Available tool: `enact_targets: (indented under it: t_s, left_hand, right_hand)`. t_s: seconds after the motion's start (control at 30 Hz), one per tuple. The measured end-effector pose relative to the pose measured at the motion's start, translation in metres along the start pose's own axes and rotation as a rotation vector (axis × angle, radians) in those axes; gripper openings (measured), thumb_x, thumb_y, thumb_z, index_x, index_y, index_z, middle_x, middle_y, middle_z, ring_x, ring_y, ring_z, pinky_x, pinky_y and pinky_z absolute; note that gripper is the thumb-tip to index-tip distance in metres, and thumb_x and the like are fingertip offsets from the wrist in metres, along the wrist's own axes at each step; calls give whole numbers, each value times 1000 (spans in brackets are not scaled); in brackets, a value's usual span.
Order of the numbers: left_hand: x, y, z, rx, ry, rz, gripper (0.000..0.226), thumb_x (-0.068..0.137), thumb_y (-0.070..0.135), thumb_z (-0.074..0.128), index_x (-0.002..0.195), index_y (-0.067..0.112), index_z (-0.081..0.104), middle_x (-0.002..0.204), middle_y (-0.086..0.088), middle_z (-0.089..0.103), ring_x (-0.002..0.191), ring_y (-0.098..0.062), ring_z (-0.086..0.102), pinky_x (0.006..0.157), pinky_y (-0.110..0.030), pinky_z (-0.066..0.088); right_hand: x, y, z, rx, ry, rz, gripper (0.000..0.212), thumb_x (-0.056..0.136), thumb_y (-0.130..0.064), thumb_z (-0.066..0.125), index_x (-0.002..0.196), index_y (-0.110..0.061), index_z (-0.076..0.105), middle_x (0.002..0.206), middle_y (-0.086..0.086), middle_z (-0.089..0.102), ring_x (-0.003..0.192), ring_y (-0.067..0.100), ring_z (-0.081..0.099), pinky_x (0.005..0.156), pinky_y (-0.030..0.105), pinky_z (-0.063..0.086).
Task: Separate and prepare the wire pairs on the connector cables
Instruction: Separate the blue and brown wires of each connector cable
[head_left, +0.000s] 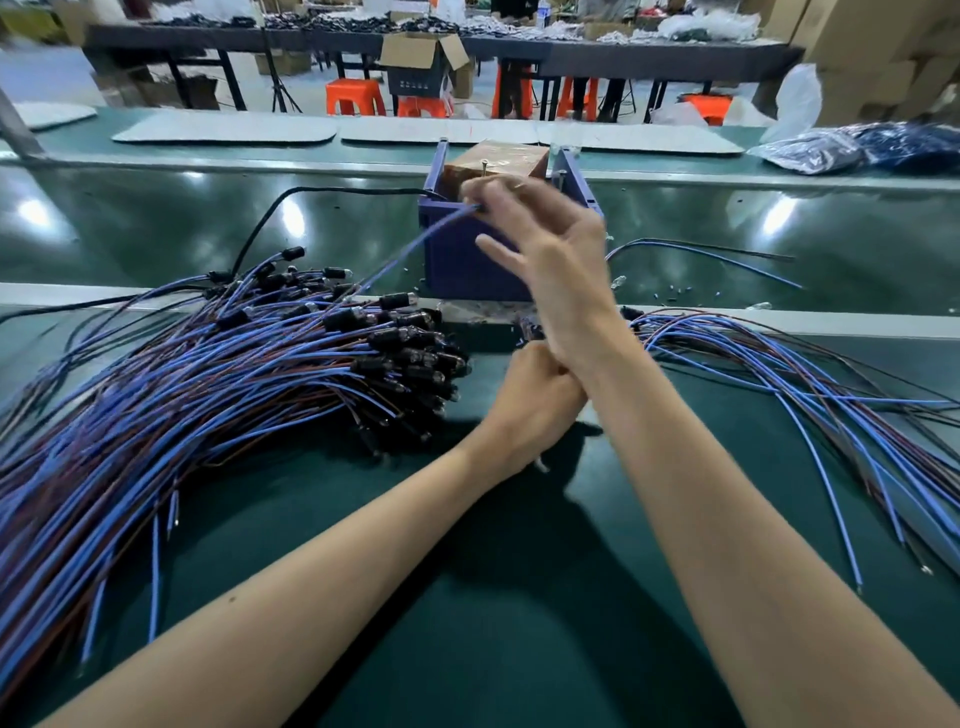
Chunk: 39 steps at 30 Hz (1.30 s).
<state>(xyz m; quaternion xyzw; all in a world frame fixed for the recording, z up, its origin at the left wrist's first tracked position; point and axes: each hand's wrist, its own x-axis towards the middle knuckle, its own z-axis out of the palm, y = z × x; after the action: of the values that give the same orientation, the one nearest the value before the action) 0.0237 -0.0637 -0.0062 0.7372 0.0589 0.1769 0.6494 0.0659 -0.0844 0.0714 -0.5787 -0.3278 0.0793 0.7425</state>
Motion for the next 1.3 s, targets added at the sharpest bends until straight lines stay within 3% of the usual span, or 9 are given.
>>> enact_targets:
  t_s: [0.07,0.17,0.23,0.37,0.6,0.87,1.0,1.1,1.3]
  left_hand:
    - [-3,7,-2,-25,84,17,24,83,14,44,66,26,57,49,14,54,43,-2,45,47,-19,37]
    - [-4,8,-4,-203,153,-12,20,77,20,48,90,21,63,75,3,65,46,-7,52,47,-17,40]
    - [-2,10,-4,-304,148,-29,26,83,21,52,107,15,60,89,-4,66,50,-7,57,51,-17,44]
    - [3,10,-4,-428,214,-37,37,103,9,31,140,1,32,83,-4,65,46,-6,59,51,-16,48]
    - [7,6,-6,-402,386,22,23,104,13,31,123,7,42,73,-4,55,44,-3,57,47,-13,45]
    - [2,1,-5,-146,148,66,18,99,14,48,85,10,58,50,7,57,31,-4,37,34,-13,30]
    - [2,0,-6,-93,169,58,22,99,16,49,83,14,63,54,8,61,32,-4,40,36,-14,36]
    - [3,-1,-6,-80,274,24,25,102,18,45,85,17,64,65,7,68,34,-3,46,41,-16,41]
    - [8,1,-10,-136,495,-34,27,104,19,35,91,19,59,65,6,58,35,-1,46,42,-13,34]
  right_hand:
    - [4,-3,-20,261,133,70,16,100,-16,48,95,-8,60,88,7,72,91,20,70,87,37,56]
    - [3,4,-51,453,313,115,20,105,-22,38,92,-11,48,65,1,52,58,13,55,65,30,56]
    - [-1,11,-66,351,392,120,22,105,-24,38,88,-13,47,59,-4,37,47,7,34,44,17,36]
    - [-5,18,-88,2,362,126,21,99,-21,52,79,-14,52,47,-12,32,41,5,23,37,17,19]
    - [-6,14,-110,-421,221,252,16,89,-21,67,74,-15,66,41,-15,38,40,6,27,36,16,23]
    - [-8,12,-84,-389,-158,330,9,84,-20,72,89,-14,75,70,4,61,49,3,42,50,17,31]
    - [-9,13,-83,-312,-148,320,6,84,-13,72,78,-11,73,63,7,50,46,4,38,50,16,34]
    - [-7,13,-82,-294,-83,322,10,86,-12,69,76,-10,70,69,5,66,45,5,45,53,20,35]
    - [-6,13,-81,-265,-30,404,13,94,-4,51,87,-12,58,61,1,71,46,9,63,33,12,20]
